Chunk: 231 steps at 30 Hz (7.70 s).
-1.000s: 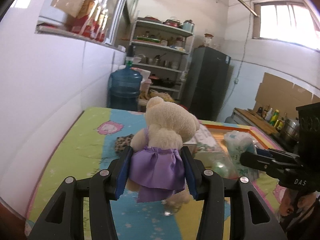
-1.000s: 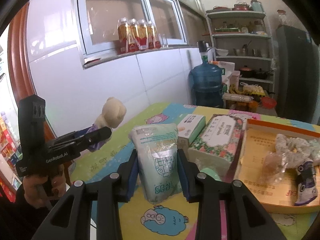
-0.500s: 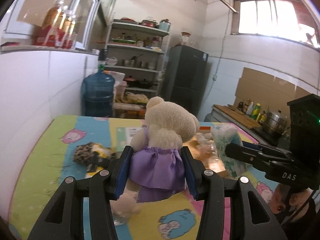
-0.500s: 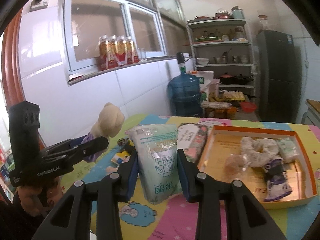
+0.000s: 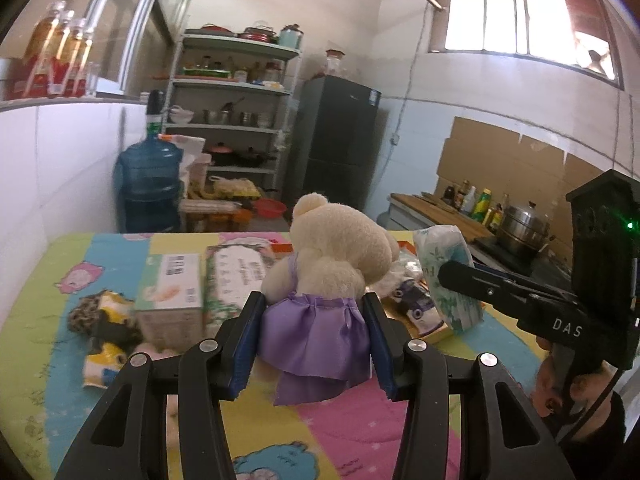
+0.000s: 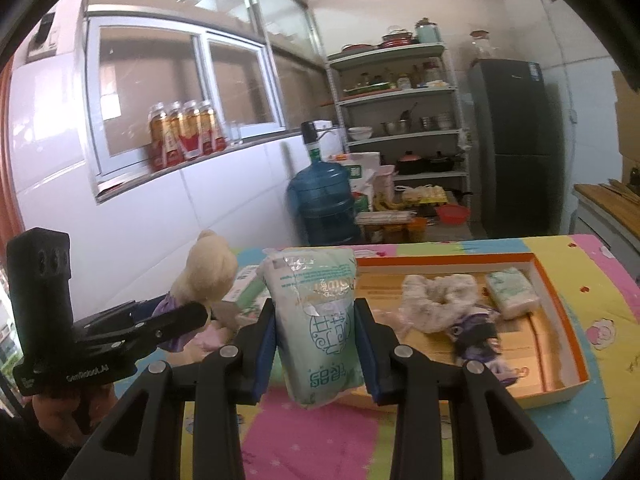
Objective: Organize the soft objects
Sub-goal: 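Carry the teddy bear with the left tool while the right tool carries the white pouch to the box, then open the left tool releasing the bear while the right tool releases the pouch in the box, then withdraw both open tools from the box back toward the pile, then lower the left tool onto the pink-hatted plush toy and grasp it, then lift the plush toy with the left tool while the right tool grasps the bagged green ball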
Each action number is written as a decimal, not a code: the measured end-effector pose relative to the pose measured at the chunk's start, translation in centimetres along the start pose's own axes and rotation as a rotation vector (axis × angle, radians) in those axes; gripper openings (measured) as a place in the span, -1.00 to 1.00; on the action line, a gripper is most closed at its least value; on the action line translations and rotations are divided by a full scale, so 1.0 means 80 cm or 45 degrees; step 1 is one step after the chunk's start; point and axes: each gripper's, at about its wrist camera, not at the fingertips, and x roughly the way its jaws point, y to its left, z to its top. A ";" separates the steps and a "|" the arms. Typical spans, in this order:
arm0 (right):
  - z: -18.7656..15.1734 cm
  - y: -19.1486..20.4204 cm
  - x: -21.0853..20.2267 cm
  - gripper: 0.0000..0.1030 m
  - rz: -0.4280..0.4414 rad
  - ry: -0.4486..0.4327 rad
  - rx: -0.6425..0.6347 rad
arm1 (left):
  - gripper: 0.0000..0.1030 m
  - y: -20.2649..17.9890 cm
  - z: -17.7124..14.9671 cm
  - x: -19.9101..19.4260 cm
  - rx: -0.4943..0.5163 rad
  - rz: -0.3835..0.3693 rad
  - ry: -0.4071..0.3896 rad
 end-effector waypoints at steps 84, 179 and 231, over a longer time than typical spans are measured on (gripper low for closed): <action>-0.044 -0.224 0.057 0.06 -0.258 0.225 0.282 | 0.30 -0.126 -0.028 0.223 0.081 -0.116 0.363; -0.040 0.089 0.080 0.07 0.021 0.225 -0.116 | 0.31 0.098 -0.071 -0.063 -0.195 0.216 -0.031; -0.060 0.088 0.125 0.07 0.141 0.339 -0.080 | -0.22 0.152 -0.105 0.001 -0.309 0.197 0.159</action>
